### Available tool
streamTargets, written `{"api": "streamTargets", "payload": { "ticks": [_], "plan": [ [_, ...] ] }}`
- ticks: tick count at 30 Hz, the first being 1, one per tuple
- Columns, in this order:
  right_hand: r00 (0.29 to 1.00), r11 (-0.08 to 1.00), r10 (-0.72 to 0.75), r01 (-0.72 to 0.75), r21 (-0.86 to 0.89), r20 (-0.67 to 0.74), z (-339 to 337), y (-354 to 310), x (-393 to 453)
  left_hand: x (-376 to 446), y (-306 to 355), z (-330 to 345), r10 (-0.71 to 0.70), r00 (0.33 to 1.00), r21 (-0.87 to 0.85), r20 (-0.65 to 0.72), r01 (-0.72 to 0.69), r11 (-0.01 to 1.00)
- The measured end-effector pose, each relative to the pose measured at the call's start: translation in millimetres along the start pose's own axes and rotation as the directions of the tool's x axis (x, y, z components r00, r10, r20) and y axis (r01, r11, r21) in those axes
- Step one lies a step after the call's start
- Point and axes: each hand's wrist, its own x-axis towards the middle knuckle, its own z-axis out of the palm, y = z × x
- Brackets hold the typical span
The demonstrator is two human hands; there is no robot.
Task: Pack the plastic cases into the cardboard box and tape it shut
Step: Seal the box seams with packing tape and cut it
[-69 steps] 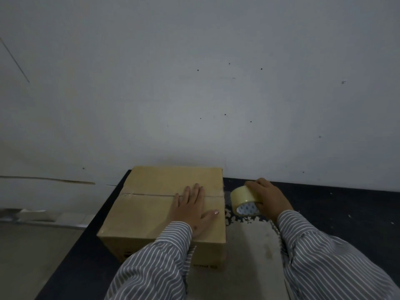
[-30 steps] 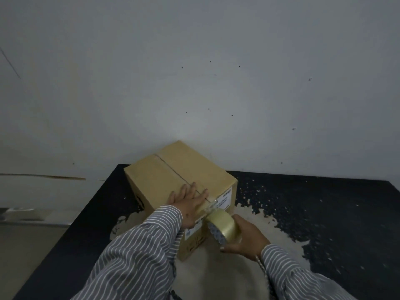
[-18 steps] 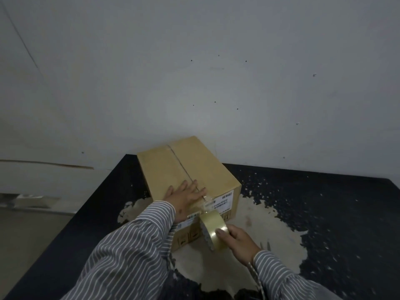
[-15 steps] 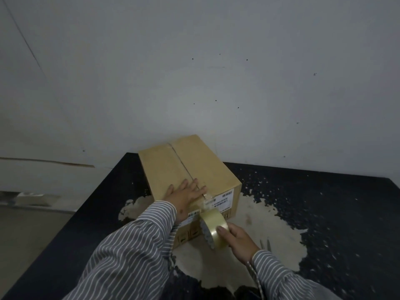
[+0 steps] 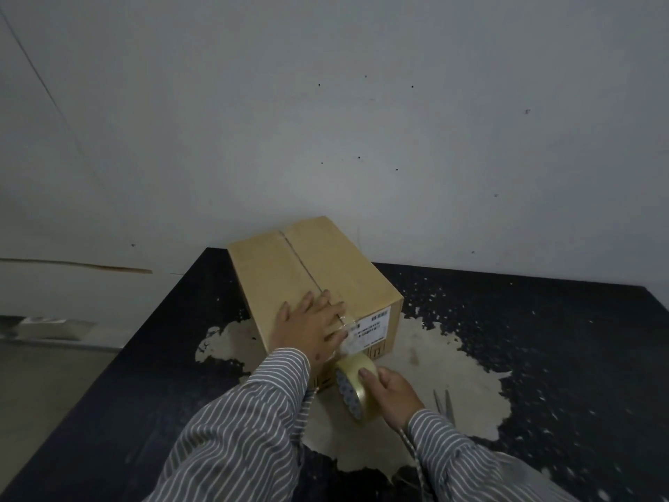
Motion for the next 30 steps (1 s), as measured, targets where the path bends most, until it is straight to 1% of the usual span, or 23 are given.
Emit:
{"api": "streamTargets", "payload": {
  "ticks": [10,12,14,15,17,19,20,21,22,23,24,25,26,27,28,30],
  "plan": [
    [0.999,0.996,0.031,-0.033,-0.082,-0.027,2,-10,7,-3,4,12,-0.021,0.998,0.070,-0.056,0.025,0.997],
    [0.999,0.992,0.035,-0.039,-0.116,-0.034,3,-10,7,-9,11,15,-0.032,0.994,0.115,-0.101,0.043,0.992],
    [0.999,0.988,0.022,-0.028,-0.149,-0.044,3,-10,6,-16,18,20,-0.039,0.981,0.132,-0.190,0.065,0.989],
    [0.999,0.983,0.003,-0.012,-0.181,-0.050,2,-10,5,-21,22,24,-0.067,0.958,0.114,-0.278,0.102,0.988],
    [0.998,0.973,-0.029,0.014,-0.229,-0.061,2,-12,4,-31,29,38,-0.150,0.889,-0.036,-0.432,0.149,0.988],
    [0.998,0.980,-0.033,0.020,-0.198,-0.059,3,-15,1,-48,39,54,-0.255,0.856,-0.210,-0.449,0.176,0.962],
    [0.998,0.985,-0.028,0.018,-0.172,-0.053,4,-15,-1,-54,44,63,-0.316,0.848,-0.333,-0.426,0.178,0.926],
    [0.999,0.989,-0.027,0.019,-0.149,-0.046,4,-16,-4,-59,49,70,-0.399,0.830,-0.471,-0.389,0.193,0.861],
    [0.999,0.991,-0.029,0.023,-0.132,-0.040,5,-15,-6,-62,53,74,-0.483,0.820,-0.604,-0.306,0.225,0.764],
    [0.999,0.993,-0.038,0.033,-0.116,-0.037,5,-14,-9,-63,56,71,-0.552,0.816,-0.747,-0.173,0.256,0.613],
    [0.998,0.994,-0.048,0.044,-0.098,-0.036,4,-13,-12,-62,59,67,-0.573,0.820,-0.869,-0.013,0.275,0.412],
    [0.998,0.995,-0.055,0.052,-0.084,-0.034,3,-12,-15,-60,61,64,-0.543,0.830,-0.934,0.127,0.285,0.217],
    [0.998,0.996,-0.056,0.054,-0.070,-0.032,3,-11,-17,-58,63,61,-0.491,0.843,-0.952,0.219,0.295,0.082],
    [0.998,0.997,-0.054,0.053,-0.053,-0.031,2,-10,-19,-57,64,60,-0.455,0.857,-0.952,0.243,0.301,0.060],
    [0.998,0.999,-0.046,0.045,-0.030,-0.036,0,-9,-20,-55,66,60,-0.434,0.868,-0.951,0.239,0.299,0.074],
    [0.998,1.000,-0.024,0.023,-0.006,-0.060,-3,-7,-21,-52,66,65,-0.442,0.867,-0.956,0.232,0.287,0.062]
  ]
}}
